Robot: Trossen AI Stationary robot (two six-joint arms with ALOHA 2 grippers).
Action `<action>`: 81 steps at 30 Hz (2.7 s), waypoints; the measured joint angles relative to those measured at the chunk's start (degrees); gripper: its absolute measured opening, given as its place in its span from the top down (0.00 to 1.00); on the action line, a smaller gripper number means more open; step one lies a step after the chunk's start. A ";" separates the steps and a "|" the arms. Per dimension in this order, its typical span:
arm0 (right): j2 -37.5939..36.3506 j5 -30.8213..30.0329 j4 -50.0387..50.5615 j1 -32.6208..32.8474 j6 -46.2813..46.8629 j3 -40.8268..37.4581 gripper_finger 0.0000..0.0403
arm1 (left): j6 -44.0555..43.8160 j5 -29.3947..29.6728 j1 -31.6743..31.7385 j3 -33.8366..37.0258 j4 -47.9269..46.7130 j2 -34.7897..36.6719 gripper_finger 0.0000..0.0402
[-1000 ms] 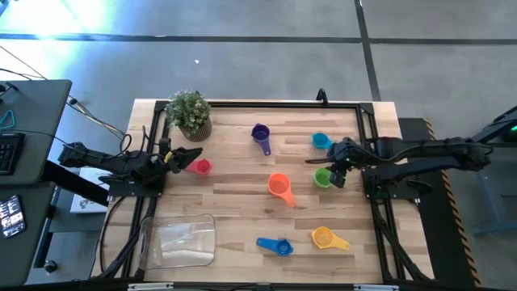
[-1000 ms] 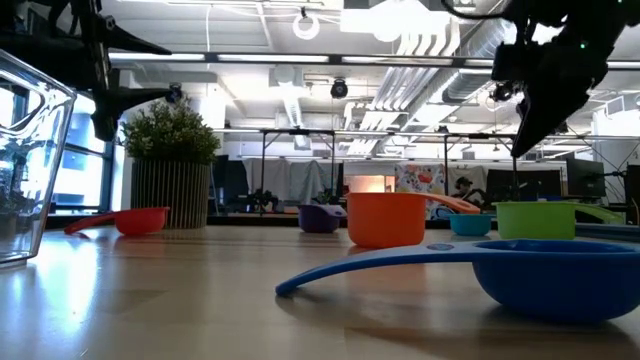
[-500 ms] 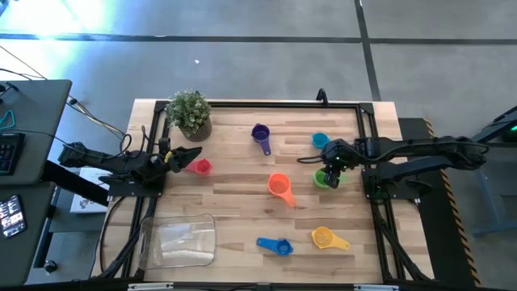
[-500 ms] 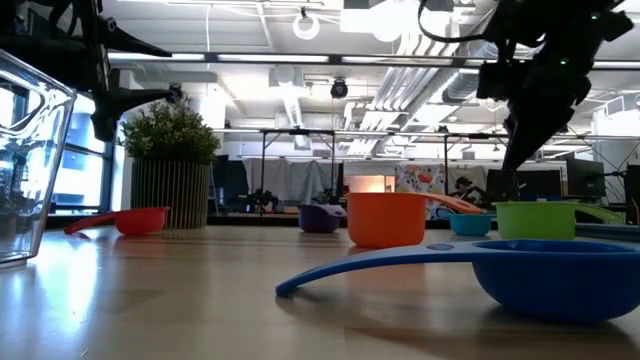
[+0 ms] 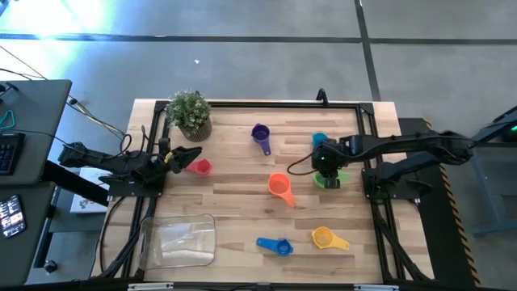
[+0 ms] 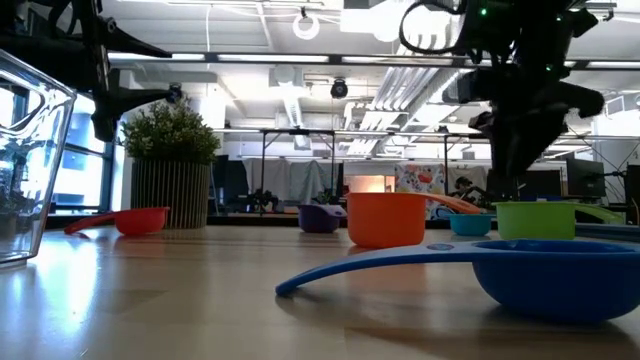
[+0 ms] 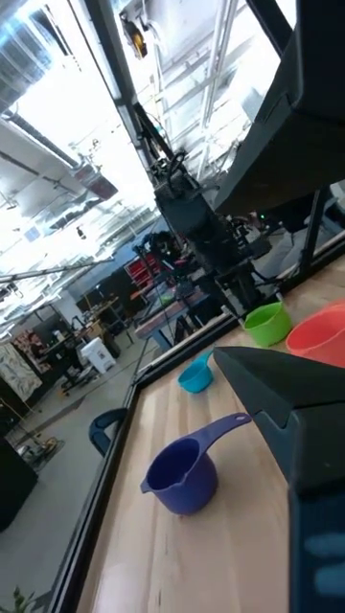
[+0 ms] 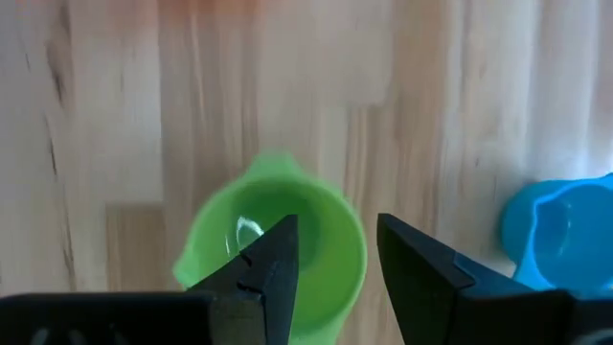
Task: Nest measuring cups in basket
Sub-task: Stack the green measuring cup on top of the orange measuring cup
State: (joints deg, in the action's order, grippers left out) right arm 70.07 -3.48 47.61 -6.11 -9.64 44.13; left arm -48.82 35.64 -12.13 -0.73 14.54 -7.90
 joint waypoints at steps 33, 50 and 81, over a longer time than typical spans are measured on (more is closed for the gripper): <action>11.25 2.71 1.41 -3.78 13.94 0.08 0.97 | 3.37 -0.04 0.01 0.00 -0.19 0.00 0.43; 11.27 5.76 7.41 -3.63 49.31 14.93 1.00 | 3.58 -0.11 -0.01 0.00 -3.12 -0.02 0.43; 11.27 0.43 -13.93 7.98 76.98 21.72 1.00 | 3.50 -2.50 0.00 0.00 -6.80 -0.02 0.43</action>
State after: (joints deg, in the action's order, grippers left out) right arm 81.34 -3.04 33.68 1.87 67.34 65.84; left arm -45.32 33.14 -12.12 -0.73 7.74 -7.92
